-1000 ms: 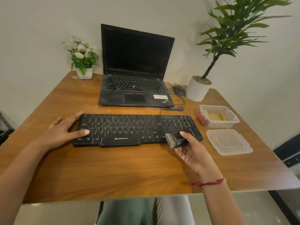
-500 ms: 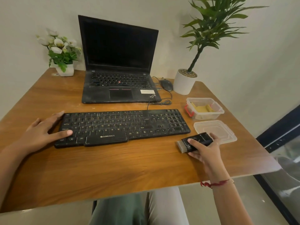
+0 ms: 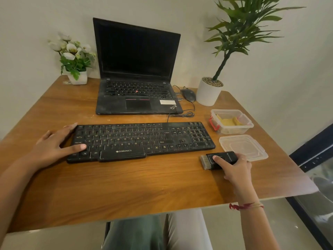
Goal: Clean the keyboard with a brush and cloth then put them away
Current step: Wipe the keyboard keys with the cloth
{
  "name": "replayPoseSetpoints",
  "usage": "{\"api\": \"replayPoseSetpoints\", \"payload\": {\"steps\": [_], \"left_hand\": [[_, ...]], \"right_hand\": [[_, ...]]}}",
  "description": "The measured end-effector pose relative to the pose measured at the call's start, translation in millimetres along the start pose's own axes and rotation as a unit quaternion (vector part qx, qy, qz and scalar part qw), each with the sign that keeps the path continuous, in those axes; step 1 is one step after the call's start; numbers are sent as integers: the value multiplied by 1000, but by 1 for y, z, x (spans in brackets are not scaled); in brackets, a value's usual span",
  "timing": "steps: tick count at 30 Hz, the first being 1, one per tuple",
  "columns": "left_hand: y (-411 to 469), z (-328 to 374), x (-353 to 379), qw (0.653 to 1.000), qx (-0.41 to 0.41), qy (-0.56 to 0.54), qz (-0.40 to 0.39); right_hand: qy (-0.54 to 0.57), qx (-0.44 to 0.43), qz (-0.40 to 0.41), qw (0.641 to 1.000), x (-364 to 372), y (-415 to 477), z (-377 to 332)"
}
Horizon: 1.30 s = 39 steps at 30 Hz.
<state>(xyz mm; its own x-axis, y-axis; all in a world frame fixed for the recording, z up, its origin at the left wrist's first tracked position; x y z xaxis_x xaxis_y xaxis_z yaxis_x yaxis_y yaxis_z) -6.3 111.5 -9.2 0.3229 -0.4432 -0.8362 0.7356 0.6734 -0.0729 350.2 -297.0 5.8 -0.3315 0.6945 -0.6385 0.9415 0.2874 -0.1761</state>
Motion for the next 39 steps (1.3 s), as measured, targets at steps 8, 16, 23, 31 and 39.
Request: {"api": "replayPoseSetpoints", "payload": {"steps": [8, 16, 23, 31, 39], "left_hand": [[4, -10, 1, 1000, 5, 3, -3], [3, -5, 0, 1000, 0, 13, -4], [0, 0, 2, 1000, -6, 14, -14], [-1, 2, 1, 999, -8, 32, -7], [-2, 2, 2, 1000, -8, 22, -14]], "right_hand": [[-185, -33, -9, 982, -9, -18, -25], [-134, -187, 79, 970, -41, 12, -94], [-152, -207, 58, 965, -39, 99, -133], [-394, -117, -46, 910, 3, 160, -131], [-480, -127, -25, 868, 14, 153, -136]]}}
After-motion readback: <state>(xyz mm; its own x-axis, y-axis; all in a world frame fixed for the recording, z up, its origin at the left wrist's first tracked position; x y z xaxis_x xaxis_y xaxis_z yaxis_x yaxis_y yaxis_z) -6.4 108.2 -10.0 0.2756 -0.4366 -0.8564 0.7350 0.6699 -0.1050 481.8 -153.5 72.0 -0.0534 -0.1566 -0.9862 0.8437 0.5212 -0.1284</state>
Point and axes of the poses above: each hand's wrist, its own y-axis towards the middle knuckle, its own x-axis out of the palm, z = x × y, the point moved 9 cm from there along y, towards the middle knuckle, and after that the axes turned 5 degrees about -z, right-handed, at the moved point
